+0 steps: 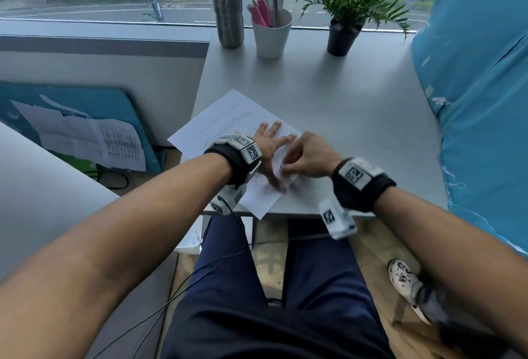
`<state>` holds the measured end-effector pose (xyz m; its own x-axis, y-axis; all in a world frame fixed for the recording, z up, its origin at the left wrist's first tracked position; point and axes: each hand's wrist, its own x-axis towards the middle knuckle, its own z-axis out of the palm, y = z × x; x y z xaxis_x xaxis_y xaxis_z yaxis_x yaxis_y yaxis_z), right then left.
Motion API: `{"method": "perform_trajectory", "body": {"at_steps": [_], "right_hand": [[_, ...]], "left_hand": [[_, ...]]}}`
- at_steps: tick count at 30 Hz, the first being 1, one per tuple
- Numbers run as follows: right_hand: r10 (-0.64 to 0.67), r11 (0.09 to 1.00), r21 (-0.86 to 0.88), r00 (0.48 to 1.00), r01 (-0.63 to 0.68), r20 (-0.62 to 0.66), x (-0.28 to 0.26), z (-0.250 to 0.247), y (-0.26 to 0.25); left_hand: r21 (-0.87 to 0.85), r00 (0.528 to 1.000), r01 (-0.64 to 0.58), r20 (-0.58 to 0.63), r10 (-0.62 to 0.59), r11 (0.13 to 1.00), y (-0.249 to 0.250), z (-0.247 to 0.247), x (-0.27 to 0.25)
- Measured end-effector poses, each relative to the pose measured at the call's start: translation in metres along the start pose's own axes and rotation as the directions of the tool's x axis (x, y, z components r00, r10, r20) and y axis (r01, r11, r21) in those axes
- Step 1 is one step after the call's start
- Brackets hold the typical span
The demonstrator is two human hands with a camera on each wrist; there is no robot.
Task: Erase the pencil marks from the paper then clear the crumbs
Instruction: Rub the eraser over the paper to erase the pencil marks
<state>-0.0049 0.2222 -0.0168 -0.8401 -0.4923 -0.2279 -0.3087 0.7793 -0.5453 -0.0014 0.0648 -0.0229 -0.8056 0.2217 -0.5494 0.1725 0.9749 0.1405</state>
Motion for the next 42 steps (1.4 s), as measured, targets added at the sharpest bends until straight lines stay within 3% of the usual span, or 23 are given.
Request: {"method": "perform_trajectory", "body": {"at_steps": [3, 8, 12, 17, 23, 27, 29, 31, 33, 36, 38, 42], "right_hand": [[0.113, 0.992, 0.068, 0.981, -0.103, -0.155, 0.012, -0.018, 0.012], [0.020, 1.000, -0.006, 0.999, -0.021, -0.042, 0.000, -0.002, 0.003], [0.163, 0.986, 0.057, 0.969, -0.155, -0.187, 0.017, -0.026, 0.021], [0.175, 0.985, 0.035, 0.967, -0.172, -0.186, 0.023, -0.028, 0.023], [0.141, 0.989, -0.001, 0.960, -0.145, -0.244, 0.022, -0.019, 0.014], [-0.069, 0.998, 0.003, 0.993, 0.070, -0.093, -0.009, 0.014, -0.011], [-0.061, 0.998, 0.019, 0.997, 0.062, -0.054, -0.006, 0.007, -0.009], [0.029, 0.997, 0.068, 0.990, -0.020, -0.141, 0.007, -0.008, 0.001], [0.030, 0.998, 0.067, 0.982, -0.017, -0.187, 0.011, -0.008, 0.002], [-0.109, 0.994, 0.026, 0.993, 0.110, -0.046, -0.011, 0.020, -0.017], [-0.123, 0.992, 0.044, 0.992, 0.121, 0.032, -0.015, 0.019, -0.017], [0.035, 0.999, 0.031, 0.988, -0.031, -0.150, 0.018, -0.018, 0.007]], "left_hand": [[-0.009, 1.000, 0.003, -0.005, -0.003, 1.000, 0.004, -0.002, -0.002], [0.015, 1.000, 0.005, -0.002, -0.005, 1.000, 0.004, -0.003, -0.001], [-0.006, 1.000, 0.011, -0.006, -0.011, 1.000, 0.006, -0.004, 0.001], [0.003, 0.992, -0.083, -0.097, 0.083, 0.997, -0.010, -0.003, -0.001], [0.059, 0.995, -0.101, 0.004, 0.101, 0.993, -0.028, 0.010, -0.010], [0.062, 0.996, -0.084, 0.046, 0.082, 0.995, -0.026, 0.009, -0.010], [0.065, 0.995, -0.091, 0.036, 0.088, 0.994, -0.028, 0.010, -0.009], [0.053, 0.995, -0.092, 0.030, 0.091, 0.994, -0.029, 0.010, -0.008], [0.055, 0.996, -0.088, 0.036, 0.086, 0.995, -0.027, 0.010, -0.009], [0.053, 0.995, -0.087, 0.055, 0.084, 0.995, -0.026, 0.008, -0.010], [0.048, 0.995, -0.091, 0.056, 0.088, 0.995, -0.027, 0.008, -0.010], [0.032, 0.995, -0.083, 0.051, 0.081, 0.996, -0.027, 0.009, -0.010]]}}
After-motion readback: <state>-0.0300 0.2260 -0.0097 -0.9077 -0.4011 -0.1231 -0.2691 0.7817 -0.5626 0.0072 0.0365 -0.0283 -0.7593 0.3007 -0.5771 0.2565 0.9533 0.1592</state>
